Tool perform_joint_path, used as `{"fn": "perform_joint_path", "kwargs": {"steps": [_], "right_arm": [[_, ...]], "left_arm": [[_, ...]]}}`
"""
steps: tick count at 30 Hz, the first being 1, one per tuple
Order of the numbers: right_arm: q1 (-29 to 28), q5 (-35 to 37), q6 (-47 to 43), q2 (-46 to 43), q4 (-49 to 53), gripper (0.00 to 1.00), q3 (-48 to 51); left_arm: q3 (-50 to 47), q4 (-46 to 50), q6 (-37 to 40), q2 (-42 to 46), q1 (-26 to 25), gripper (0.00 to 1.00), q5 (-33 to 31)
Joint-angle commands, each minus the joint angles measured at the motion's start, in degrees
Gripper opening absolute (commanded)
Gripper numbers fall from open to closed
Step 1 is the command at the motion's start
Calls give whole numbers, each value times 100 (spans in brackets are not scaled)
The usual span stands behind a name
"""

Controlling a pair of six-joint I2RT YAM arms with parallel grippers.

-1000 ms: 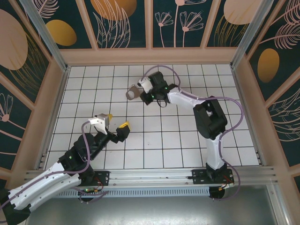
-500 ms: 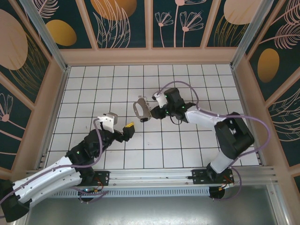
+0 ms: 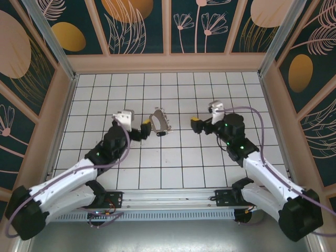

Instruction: Put the keys on the keyring

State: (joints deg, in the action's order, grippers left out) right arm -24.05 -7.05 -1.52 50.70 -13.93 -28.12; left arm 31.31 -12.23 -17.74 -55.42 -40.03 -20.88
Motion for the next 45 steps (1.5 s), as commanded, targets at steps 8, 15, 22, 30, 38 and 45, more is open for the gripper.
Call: {"fn": "perform_joint_path", "kwargs": {"steps": [8,15,22,30,38,45], "right_arm": [[2060,446,600,-341,-2328,99,1533],[2379,-212,21,517,-4974,99,2581],[2412,-183,-261,2354,-6126,99,2280],[2544,-232,-123,3907,-7481,99,2218],[2567,339,115,3877,-6348,99,1649],[2649,403,240,3864,-6174,99,1558]], "left_arm": [[507,-671,-463,-1600,1791,99,158],[-471,-1761,-43,-948,2431,99,-628],[-1393,-3290,711,-951,2606,99,-1564],[-2159,-5163,1121,-1686,3011,99,-1237],[-2488,-7205,1713,-2836,3221,99,-191],[-2019,-6583,1459,-3186,3573,99,383]]}}
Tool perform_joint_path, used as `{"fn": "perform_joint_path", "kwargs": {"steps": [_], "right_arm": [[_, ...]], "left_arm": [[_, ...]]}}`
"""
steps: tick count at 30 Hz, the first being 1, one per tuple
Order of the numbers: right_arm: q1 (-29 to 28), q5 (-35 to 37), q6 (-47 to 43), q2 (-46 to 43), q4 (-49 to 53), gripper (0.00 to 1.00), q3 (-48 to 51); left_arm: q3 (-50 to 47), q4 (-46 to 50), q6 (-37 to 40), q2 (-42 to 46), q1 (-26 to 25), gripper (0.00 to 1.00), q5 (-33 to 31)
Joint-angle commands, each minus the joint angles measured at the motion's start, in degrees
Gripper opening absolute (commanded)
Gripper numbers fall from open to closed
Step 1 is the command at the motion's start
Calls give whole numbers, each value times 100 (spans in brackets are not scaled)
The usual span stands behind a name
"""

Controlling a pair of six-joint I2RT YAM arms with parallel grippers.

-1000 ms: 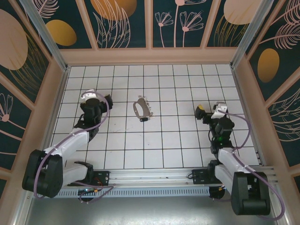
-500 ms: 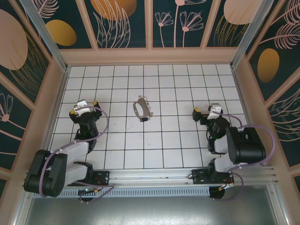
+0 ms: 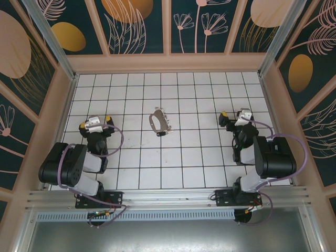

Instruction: Put the keys on the keyring

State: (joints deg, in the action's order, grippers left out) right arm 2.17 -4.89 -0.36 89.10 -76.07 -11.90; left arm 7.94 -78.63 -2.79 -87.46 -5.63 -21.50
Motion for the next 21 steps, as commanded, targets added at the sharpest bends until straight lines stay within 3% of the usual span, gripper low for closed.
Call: {"fn": "perform_joint_path", "kwargs": {"steps": [1,21], "right_arm": [[24,198,125,21,45,99,-53],[-62,369,70,30,16,99,-49]], "left_arm": [[360,143,-63,13,147,99,416],[401,225,-77,19,176,99,484]]}}
